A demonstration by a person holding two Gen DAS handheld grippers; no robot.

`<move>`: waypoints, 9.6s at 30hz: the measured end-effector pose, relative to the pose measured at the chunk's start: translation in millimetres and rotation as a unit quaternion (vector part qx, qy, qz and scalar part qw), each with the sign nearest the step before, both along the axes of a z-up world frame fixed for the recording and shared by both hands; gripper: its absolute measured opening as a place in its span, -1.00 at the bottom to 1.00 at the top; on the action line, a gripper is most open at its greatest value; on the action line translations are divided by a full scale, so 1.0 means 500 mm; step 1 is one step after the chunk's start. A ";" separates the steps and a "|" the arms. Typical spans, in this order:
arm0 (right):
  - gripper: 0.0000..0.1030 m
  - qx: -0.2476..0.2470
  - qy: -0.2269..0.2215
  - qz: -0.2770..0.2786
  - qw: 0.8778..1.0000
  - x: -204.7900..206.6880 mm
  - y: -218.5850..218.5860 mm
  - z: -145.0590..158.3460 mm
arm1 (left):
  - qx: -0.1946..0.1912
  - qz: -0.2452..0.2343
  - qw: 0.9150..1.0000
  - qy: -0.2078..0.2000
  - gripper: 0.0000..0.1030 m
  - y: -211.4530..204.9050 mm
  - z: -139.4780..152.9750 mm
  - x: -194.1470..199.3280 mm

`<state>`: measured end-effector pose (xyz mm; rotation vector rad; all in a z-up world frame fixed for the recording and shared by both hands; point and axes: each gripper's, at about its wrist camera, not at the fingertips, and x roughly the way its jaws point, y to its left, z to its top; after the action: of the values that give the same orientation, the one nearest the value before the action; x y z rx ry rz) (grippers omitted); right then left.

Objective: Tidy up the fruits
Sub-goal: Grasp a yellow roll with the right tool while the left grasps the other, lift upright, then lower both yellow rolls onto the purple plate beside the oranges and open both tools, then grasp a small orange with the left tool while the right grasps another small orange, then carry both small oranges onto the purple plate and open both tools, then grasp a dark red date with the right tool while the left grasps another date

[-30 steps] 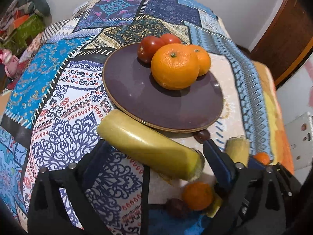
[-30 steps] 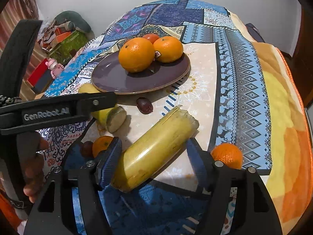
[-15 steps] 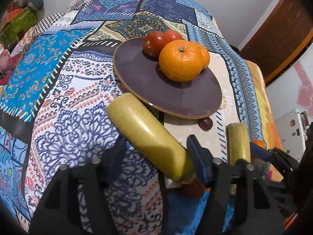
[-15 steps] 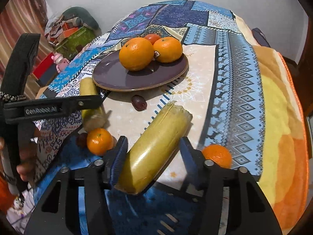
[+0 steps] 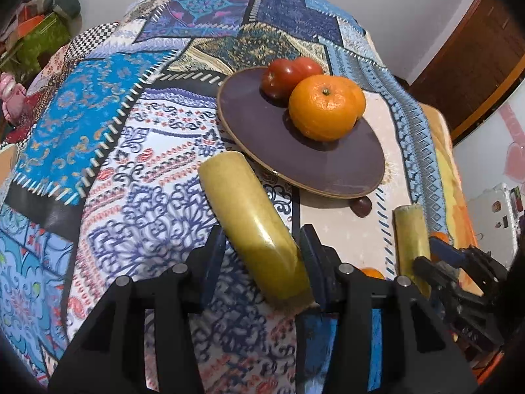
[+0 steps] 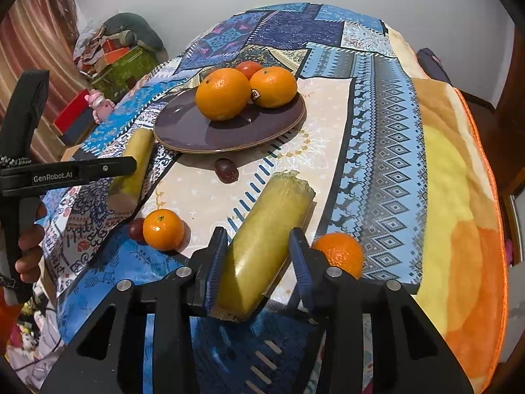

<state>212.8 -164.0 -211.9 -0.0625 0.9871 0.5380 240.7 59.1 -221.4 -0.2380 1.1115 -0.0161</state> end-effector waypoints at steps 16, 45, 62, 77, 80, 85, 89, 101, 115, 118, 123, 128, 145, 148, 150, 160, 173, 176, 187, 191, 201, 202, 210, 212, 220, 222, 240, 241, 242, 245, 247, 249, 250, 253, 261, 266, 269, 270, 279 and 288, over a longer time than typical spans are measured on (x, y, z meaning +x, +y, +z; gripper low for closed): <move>-0.26 0.008 -0.003 -0.001 1.000 0.006 0.013 -0.018 | 0.073 -0.001 0.997 -0.017 -0.31 0.038 -0.011 -0.040; -0.30 0.019 -0.018 -0.007 1.000 0.017 0.006 0.004 | 0.064 -0.021 0.997 -0.040 -0.32 0.036 0.001 -0.043; -0.30 0.034 -0.034 -0.021 0.999 0.126 0.053 0.044 | 0.046 -0.016 0.996 -0.080 -0.32 0.036 0.067 0.039; -0.30 0.038 0.002 -0.050 0.998 0.190 0.099 0.018 | 0.039 -0.007 0.998 -0.057 -0.32 0.020 0.022 0.156; -0.30 0.039 0.011 -0.054 0.998 0.197 0.104 0.009 | 0.035 -0.008 0.998 -0.052 -0.32 0.017 0.016 0.166; -0.30 0.051 0.024 -0.063 0.996 0.212 0.102 0.009 | 0.039 -0.012 0.998 -0.049 -0.32 0.011 0.011 0.174; -0.30 0.053 0.027 -0.065 0.996 0.216 0.103 0.012 | 0.035 -0.009 0.998 -0.045 -0.31 0.013 0.011 0.177; -0.21 0.054 0.041 -0.049 0.996 0.188 0.080 0.015 | 0.046 -0.017 0.997 -0.059 -0.32 0.010 0.041 0.146; -0.21 0.036 -0.027 -0.036 0.998 0.096 0.030 0.099 | 0.055 -0.043 0.993 -0.092 -0.23 -0.015 0.118 0.037; -0.20 0.032 -0.049 -0.039 0.998 0.077 0.010 0.127 | 0.057 -0.044 0.991 -0.113 -0.04 -0.022 0.153 0.000; -0.11 0.019 -0.082 -0.047 0.995 0.037 -0.027 0.157 | 0.056 -0.055 0.988 -0.136 0.14 -0.040 0.194 -0.058; -0.05 0.011 -0.084 -0.053 0.995 0.006 -0.056 0.147 | 0.053 -0.070 0.987 -0.131 0.20 -0.070 0.190 -0.100; -0.05 -0.002 -0.013 -0.060 0.998 -0.036 -0.096 0.022 | 0.030 -0.112 0.992 -0.048 0.23 -0.168 0.053 -0.106; -0.05 -0.003 -0.006 -0.064 0.998 -0.031 -0.099 0.005 | 0.031 -0.123 0.991 -0.040 0.23 -0.181 0.034 -0.097; -0.05 -0.003 -0.002 -0.067 0.998 -0.026 -0.100 -0.002 | 0.031 -0.130 0.990 -0.034 0.23 -0.188 0.021 -0.090; -0.31 0.003 0.010 -0.074 0.997 -0.005 -0.107 -0.020 | 0.034 -0.139 0.989 -0.041 -0.24 -0.191 0.001 -0.071; -0.36 0.013 -0.016 -0.059 0.998 -0.011 -0.087 0.015 | 0.021 -0.133 0.989 -0.064 -0.34 -0.171 0.042 -0.085; -0.36 0.020 -0.027 -0.051 0.998 -0.008 -0.072 0.037 | 0.020 -0.124 0.989 -0.078 -0.34 -0.157 0.065 -0.087; -0.36 0.038 -0.057 -0.016 0.998 0.019 0.006 0.088 | 0.024 -0.075 0.990 -0.116 -0.34 -0.073 0.134 -0.057; -0.36 0.038 -0.063 -0.002 0.997 0.037 0.039 0.094 | 0.029 -0.067 0.990 -0.121 -0.34 -0.058 0.139 -0.031; -0.36 0.037 -0.060 0.018 0.997 0.093 0.099 0.091 | 0.032 -0.065 0.990 -0.124 -0.34 -0.047 0.131 0.041; -0.36 0.036 -0.060 0.019 0.997 0.095 0.103 0.091 | 0.032 -0.064 0.990 -0.123 -0.34 -0.045 0.129 0.048; -0.36 0.024 -0.054 0.036 0.998 0.118 0.132 0.073 | 0.018 -0.060 0.992 -0.108 -0.33 -0.032 0.103 0.095; -0.36 0.021 -0.053 0.041 0.998 0.120 0.137 0.068 | 0.020 -0.063 0.992 -0.109 -0.33 -0.035 0.101 0.100; -0.32 0.017 -0.043 0.042 0.998 0.131 0.138 0.057 | 0.019 -0.064 0.993 -0.098 -0.31 -0.037 0.089 0.108; -0.32 0.018 -0.042 0.040 0.998 0.130 0.134 0.057 | 0.019 -0.062 0.993 -0.099 -0.31 -0.035 0.091 0.104; -0.32 0.031 -0.066 0.042 0.996 0.115 0.132 0.103 | 0.044 -0.056 0.990 -0.124 -0.30 -0.019 0.151 0.004; -0.32 0.033 -0.066 0.042 0.996 0.113 0.130 0.104 | 0.045 -0.056 0.990 -0.122 -0.30 -0.018 0.150 0.001; -0.31 0.034 -0.067 0.040 0.996 0.111 0.127 0.106 | 0.045 -0.057 0.990 -0.121 -0.30 -0.018 0.150 -0.002; -0.29 0.027 -0.074 0.032 0.996 0.103 0.109 0.111 | 0.045 -0.059 0.990 -0.117 -0.29 -0.023 0.146 -0.013; -0.27 0.022 -0.079 0.025 0.996 0.094 0.089 0.116 | 0.041 -0.062 0.991 -0.114 -0.28 -0.030 0.144 -0.020; -0.21 0.020 -0.083 0.016 0.996 0.085 0.063 0.121 | 0.037 -0.066 0.991 -0.112 -0.22 -0.040 0.141 -0.028; -0.19 0.019 -0.084 0.010 0.996 0.081 0.049 0.123 | 0.037 -0.069 0.991 -0.111 -0.18 -0.047 0.138 -0.032; -0.15 0.013 -0.086 -0.007 0.996 0.067 0.002 0.123 | 0.035 -0.078 0.991 -0.102 -0.13 -0.071 0.125 -0.044; -0.12 -0.010 -0.055 -0.041 0.998 0.046 -0.098 0.071 | 0.028 -0.094 0.993 -0.069 -0.11 -0.129 0.069 -0.055; -0.12 -0.003 -0.028 -0.050 0.998 0.053 -0.119 0.033 | 0.030 -0.099 0.993 -0.052 -0.12 -0.155 0.038 -0.039; -0.12 0.000 -0.024 -0.045 0.999 0.058 -0.116 0.022 | 0.025 -0.102 0.994 -0.044 -0.17 -0.167 0.026 -0.025; -0.12 0.000 -0.023 -0.041 0.999 0.060 -0.112 0.018 | 0.024 -0.103 0.994 -0.042 -0.18 -0.171 0.023 -0.019; -0.31 0.003 -0.015 -0.024 1.000 0.092 -0.088 -0.012 | 0.021 -0.099 0.995 -0.014 -0.32 -0.195 -0.013 0.029; -0.36 -0.007 -0.013 -0.011 1.000 0.105 -0.067 -0.036 | 0.003 -0.076 0.997 -0.007 -0.33 -0.197 -0.032 0.064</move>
<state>265.4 -197.3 -229.9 -0.0715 0.9648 0.5083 272.8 -39.7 -237.5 -0.1466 1.1144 -0.1487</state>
